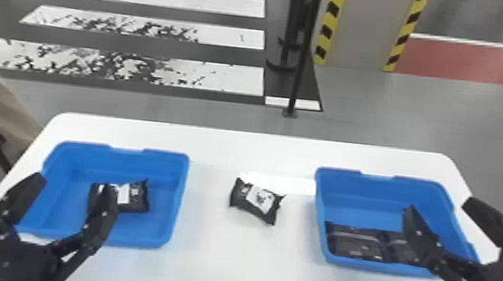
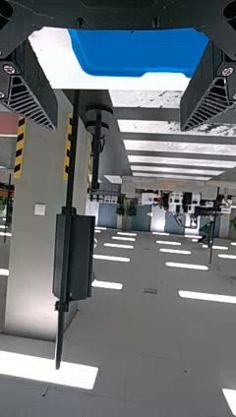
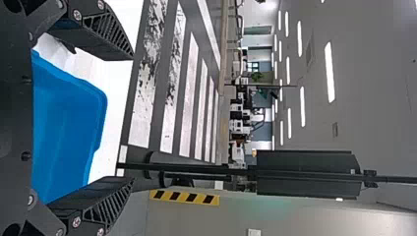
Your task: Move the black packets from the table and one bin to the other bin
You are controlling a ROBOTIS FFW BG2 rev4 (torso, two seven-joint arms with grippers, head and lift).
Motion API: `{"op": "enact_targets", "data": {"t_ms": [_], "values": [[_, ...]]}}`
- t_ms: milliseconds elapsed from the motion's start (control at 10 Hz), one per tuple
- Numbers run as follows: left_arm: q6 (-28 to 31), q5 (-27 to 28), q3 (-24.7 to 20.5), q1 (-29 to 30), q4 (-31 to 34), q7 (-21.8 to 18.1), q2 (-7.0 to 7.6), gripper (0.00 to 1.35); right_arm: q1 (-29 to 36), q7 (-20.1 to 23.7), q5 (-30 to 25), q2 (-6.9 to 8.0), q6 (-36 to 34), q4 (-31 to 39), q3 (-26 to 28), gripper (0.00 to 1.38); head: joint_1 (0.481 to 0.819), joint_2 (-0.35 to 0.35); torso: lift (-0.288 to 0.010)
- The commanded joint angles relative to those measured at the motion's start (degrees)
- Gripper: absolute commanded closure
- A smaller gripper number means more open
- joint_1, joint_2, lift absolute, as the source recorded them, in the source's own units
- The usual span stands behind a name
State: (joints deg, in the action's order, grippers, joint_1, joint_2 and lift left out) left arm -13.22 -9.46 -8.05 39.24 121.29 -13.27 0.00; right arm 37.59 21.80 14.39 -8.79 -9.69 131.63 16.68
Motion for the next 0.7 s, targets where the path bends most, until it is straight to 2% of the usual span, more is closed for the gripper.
{"op": "enact_targets", "data": {"t_ms": [0, 400, 600], "values": [[0.0, 0.1, 0.1, 0.0, 0.0, 0.0, -0.15, 0.11, -0.2, 0.0, 0.0, -0.08, 0.1, -0.2, -0.1, 0.15, 0.695, -0.031, -0.11], [-0.1, 0.1, 0.1, 0.0, 0.0, 0.0, -0.15, 0.1, -1.0, 0.0, 0.2, -0.26, 0.1, -0.9, -0.8, 0.15, 0.695, -0.026, -0.11], [0.0, 0.1, 0.1, 0.0, 0.0, 0.0, -0.15, 0.1, -4.5, 0.3, 0.7, -1.23, -0.6, -2.8, -2.7, 0.15, 0.695, -0.024, -0.11]]}}
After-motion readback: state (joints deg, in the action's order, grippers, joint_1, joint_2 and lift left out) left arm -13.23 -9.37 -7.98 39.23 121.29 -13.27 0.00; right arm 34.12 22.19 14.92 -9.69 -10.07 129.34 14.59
